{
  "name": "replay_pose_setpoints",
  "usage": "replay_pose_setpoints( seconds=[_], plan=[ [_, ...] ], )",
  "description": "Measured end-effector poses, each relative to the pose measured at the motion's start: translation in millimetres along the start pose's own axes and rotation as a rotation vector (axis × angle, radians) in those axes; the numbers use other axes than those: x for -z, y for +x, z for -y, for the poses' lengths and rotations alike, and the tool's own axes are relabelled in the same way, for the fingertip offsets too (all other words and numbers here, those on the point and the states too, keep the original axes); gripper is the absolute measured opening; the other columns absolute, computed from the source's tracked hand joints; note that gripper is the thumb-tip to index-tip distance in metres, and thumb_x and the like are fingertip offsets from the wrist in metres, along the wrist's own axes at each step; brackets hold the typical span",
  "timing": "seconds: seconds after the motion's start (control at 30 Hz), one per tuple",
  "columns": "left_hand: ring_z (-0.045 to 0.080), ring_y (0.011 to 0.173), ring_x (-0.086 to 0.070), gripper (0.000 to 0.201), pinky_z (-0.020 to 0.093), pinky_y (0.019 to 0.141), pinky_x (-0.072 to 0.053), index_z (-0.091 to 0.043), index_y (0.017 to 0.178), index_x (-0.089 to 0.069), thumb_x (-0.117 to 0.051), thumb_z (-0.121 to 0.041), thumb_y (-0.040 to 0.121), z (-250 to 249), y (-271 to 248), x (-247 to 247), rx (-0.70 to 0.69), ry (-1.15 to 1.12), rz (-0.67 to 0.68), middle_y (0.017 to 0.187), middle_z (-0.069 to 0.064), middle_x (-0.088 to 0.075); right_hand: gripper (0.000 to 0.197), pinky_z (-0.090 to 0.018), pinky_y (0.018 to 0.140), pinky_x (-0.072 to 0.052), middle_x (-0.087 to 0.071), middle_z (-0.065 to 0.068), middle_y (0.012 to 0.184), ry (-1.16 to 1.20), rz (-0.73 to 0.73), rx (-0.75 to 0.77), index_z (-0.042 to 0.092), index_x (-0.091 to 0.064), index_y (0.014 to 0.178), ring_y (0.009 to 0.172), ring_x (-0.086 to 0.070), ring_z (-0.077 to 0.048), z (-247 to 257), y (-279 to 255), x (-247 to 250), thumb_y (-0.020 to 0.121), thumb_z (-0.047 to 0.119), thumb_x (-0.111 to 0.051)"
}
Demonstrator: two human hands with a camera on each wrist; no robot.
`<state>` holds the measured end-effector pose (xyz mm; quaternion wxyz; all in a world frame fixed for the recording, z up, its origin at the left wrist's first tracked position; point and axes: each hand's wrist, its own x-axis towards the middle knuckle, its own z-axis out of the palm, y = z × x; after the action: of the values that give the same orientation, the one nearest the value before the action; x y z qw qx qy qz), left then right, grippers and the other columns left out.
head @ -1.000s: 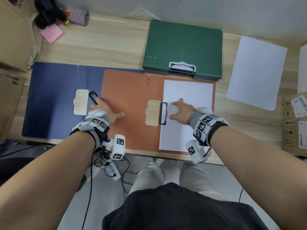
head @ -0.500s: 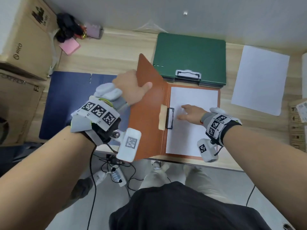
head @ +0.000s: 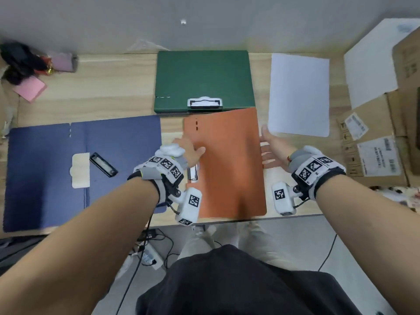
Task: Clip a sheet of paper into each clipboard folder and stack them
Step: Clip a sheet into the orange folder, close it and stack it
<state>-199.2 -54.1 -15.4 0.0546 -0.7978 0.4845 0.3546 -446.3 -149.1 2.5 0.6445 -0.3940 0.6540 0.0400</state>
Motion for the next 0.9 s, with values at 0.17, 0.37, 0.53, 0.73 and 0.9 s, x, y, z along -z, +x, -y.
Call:
replay_pose_setpoints(
  seconds=[0.17, 0.37, 0.53, 0.73, 0.9],
  plan=[
    [0.031, 0.087, -0.066, 0.089, 0.045, 0.079, -0.058, -0.006, 0.13, -0.04, -0.054, -0.074, 0.075, 11.6, 10.3, -19.3, 0.184, -0.065, 0.085, 0.107, 0.012, -0.066, 0.062, -0.045, 0.095, -0.053, -0.057, -0.007, 0.127, -0.23, -0.051, -0.001, 0.017, -0.046, 0.141, 0.116, -0.056, -0.025, -24.8, 16.8, -7.0, 0.093, 0.055, -0.05],
    [0.038, 0.128, -0.05, 0.108, 0.052, 0.103, -0.045, -0.007, 0.15, -0.013, -0.073, -0.059, 0.077, -2.5, 12.7, -20.8, 0.305, -0.386, 0.092, 0.144, 0.014, -0.047, 0.043, -0.038, 0.083, -0.054, -0.066, -0.007, 0.106, -0.356, -0.06, 0.057, 0.013, -0.063, 0.114, 0.093, -0.065, -0.027, -36.8, 26.7, -16.6, 0.086, 0.044, -0.059],
    [0.031, 0.112, -0.061, 0.088, 0.044, 0.098, -0.05, -0.005, 0.137, -0.05, -0.078, -0.059, 0.073, 1.8, 14.5, -14.1, 0.412, -0.715, 0.078, 0.128, 0.006, -0.063, 0.051, -0.036, 0.089, -0.051, -0.063, -0.002, 0.121, -0.373, -0.067, 0.072, 0.013, -0.056, 0.129, 0.104, -0.062, -0.025, -38.9, 26.7, -9.7, 0.088, 0.043, -0.062],
    [0.022, 0.097, -0.07, 0.039, 0.039, 0.09, -0.057, -0.019, 0.115, -0.071, -0.073, -0.045, 0.086, -26.2, 1.9, 19.3, 0.154, -0.783, 0.036, 0.109, 0.002, -0.075, 0.052, -0.042, 0.092, -0.055, -0.057, -0.006, 0.128, -0.244, -0.006, -0.047, 0.02, -0.048, 0.136, 0.108, -0.061, -0.021, -42.7, 18.9, 3.8, 0.092, 0.043, -0.061],
    [0.023, 0.1, -0.069, 0.036, 0.044, 0.094, -0.053, -0.024, 0.106, -0.066, -0.073, -0.036, 0.073, -62.5, -10.2, 82.2, -0.204, -0.61, -0.035, 0.106, -0.001, -0.074, 0.053, -0.044, 0.09, -0.056, -0.057, 0.001, 0.122, -0.188, 0.025, -0.059, 0.023, -0.054, 0.127, 0.109, -0.059, -0.021, -22.6, 8.1, 16.9, 0.087, 0.057, -0.061]
  ],
)
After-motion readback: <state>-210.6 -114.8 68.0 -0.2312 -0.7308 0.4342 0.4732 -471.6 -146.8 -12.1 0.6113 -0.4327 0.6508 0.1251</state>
